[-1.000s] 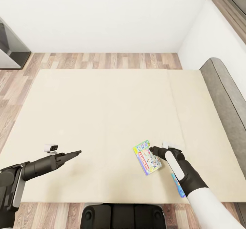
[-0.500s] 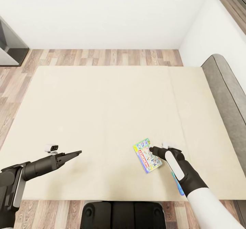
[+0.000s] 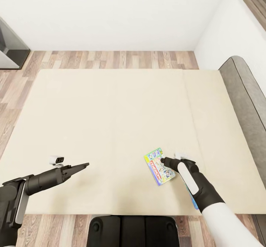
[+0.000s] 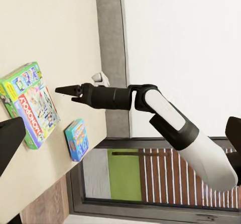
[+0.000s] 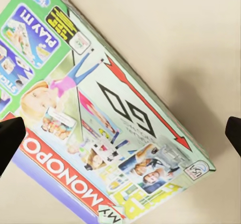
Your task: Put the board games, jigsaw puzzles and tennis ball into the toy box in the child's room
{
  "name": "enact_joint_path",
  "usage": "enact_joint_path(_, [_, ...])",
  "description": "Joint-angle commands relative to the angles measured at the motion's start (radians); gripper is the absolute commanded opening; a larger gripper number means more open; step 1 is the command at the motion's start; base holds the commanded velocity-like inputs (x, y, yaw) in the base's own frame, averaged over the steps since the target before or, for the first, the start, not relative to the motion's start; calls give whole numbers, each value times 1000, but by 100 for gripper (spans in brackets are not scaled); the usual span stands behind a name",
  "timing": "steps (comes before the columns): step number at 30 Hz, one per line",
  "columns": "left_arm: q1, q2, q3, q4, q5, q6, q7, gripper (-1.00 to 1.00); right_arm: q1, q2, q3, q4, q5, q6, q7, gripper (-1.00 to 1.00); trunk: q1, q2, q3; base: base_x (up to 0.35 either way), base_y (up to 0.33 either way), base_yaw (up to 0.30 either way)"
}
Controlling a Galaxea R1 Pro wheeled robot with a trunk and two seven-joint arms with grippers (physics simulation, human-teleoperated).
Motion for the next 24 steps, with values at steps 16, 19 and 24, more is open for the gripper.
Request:
enact_joint_path(16, [-1, -27, -17, 0, -5, 10, 18, 100, 5, 9, 49, -16, -3, 4, -40, 100, 1, -2, -1, 0, 0, 0])
enact_joint_path(19, [-1, -31, -20, 0, -5, 10, 25, 100, 6, 9, 66, -17, -2, 4, -40, 100, 1, -2, -1, 0, 0, 0])
enact_joint_path(24, [-1, -34, -22, 0, -3, 10, 31, 100, 6, 10, 94, -18, -2, 3, -41, 100, 1, -2, -1, 0, 0, 0])
